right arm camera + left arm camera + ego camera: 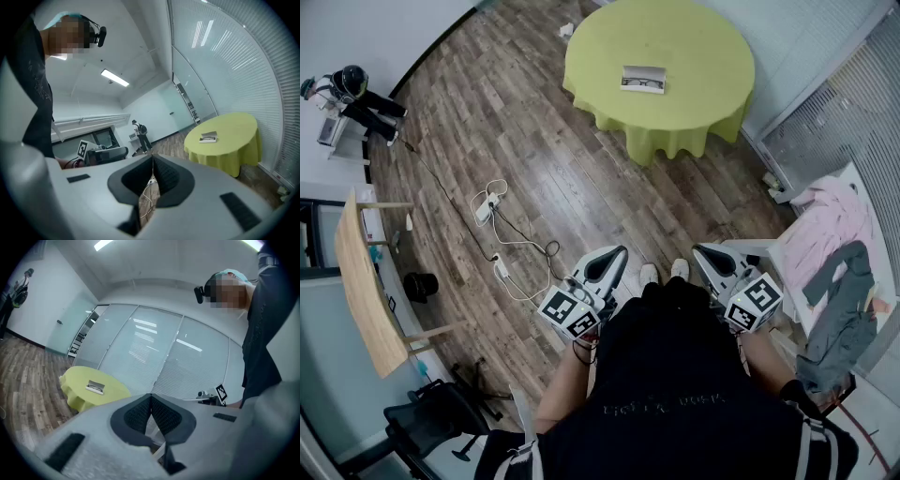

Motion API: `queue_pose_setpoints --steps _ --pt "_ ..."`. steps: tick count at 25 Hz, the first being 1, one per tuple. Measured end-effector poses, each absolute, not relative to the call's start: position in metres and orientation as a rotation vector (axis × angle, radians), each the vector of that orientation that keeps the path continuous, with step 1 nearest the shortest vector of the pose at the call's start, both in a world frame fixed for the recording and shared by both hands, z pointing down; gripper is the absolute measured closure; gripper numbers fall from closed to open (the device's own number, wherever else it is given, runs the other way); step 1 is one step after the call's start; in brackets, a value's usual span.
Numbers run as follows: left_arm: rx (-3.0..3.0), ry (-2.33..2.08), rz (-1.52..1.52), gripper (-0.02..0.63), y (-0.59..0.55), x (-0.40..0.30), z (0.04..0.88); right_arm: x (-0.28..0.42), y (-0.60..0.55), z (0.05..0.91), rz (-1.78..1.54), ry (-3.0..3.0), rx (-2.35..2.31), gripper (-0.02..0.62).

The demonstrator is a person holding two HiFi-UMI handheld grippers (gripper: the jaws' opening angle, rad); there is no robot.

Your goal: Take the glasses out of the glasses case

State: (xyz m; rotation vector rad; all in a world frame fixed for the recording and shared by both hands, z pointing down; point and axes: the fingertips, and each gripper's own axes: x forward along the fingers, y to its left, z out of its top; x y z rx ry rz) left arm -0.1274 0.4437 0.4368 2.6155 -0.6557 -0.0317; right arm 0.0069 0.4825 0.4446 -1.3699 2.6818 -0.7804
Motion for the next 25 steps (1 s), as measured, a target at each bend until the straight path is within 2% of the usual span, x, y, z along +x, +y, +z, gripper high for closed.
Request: queue_pose_setpoints --steps 7,15,25 --pt "2.624 -0.646 -0.030 0.594 0.460 -0.101 0.426 0.035 0.497 0.439 -0.801 2.598 -1.371 0.566" --pt "2.653 -0.697 -0.005 0.594 0.468 -0.073 0.419 0.064 0.497 0.439 -0.668 2.658 -1.288 0.568" --pt "2.636 -0.748 0.012 0.594 0.468 -0.052 0.424 0.087 0.495 0.437 -0.707 2.647 -1.213 0.568"
